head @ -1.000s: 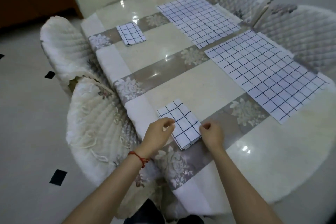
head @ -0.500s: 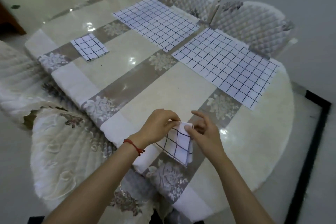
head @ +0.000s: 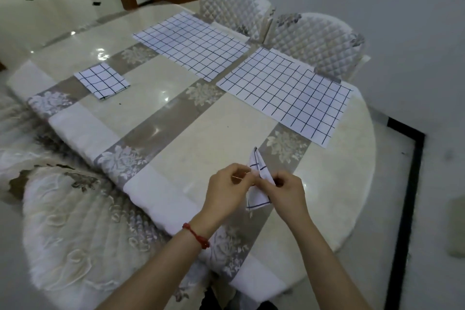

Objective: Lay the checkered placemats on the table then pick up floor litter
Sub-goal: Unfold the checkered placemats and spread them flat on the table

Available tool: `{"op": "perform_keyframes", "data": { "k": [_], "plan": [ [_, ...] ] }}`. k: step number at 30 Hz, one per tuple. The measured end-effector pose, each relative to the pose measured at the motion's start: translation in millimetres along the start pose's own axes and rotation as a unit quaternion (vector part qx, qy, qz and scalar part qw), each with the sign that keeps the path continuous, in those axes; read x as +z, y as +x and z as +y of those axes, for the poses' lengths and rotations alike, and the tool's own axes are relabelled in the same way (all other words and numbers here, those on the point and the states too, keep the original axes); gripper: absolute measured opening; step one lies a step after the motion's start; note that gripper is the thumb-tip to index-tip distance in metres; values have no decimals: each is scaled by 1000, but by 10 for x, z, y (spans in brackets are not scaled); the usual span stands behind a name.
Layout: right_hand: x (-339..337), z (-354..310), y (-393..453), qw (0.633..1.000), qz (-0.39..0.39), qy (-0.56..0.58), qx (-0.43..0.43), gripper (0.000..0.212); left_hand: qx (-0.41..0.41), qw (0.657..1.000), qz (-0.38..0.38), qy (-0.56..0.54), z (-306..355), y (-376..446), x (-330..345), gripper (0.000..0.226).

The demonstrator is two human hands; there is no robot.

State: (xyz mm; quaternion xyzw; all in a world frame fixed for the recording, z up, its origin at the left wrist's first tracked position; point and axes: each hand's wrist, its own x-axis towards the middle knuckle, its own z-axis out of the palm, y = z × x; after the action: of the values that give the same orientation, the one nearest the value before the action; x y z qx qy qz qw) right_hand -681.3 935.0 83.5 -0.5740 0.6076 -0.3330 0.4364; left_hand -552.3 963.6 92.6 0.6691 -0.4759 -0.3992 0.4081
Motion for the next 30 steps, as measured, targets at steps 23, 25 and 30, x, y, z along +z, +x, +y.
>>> {"op": "perform_keyframes", "data": {
  "k": [23, 25, 30],
  "plan": [
    [-1388, -90, -105, 988, 90, 35, -118, 15, 99, 985, -110, 87, 352, 158, 49, 12],
    [-1383, -167, -136, 990, 43, 6, -137, 18, 120, 975, -158, 98, 441, 106, 151, 20],
    [-1324, -255, -191, 990, -10, -14, -140, 20, 203, 958, -167, 114, 651, -15, 460, 17]
  ]
}}
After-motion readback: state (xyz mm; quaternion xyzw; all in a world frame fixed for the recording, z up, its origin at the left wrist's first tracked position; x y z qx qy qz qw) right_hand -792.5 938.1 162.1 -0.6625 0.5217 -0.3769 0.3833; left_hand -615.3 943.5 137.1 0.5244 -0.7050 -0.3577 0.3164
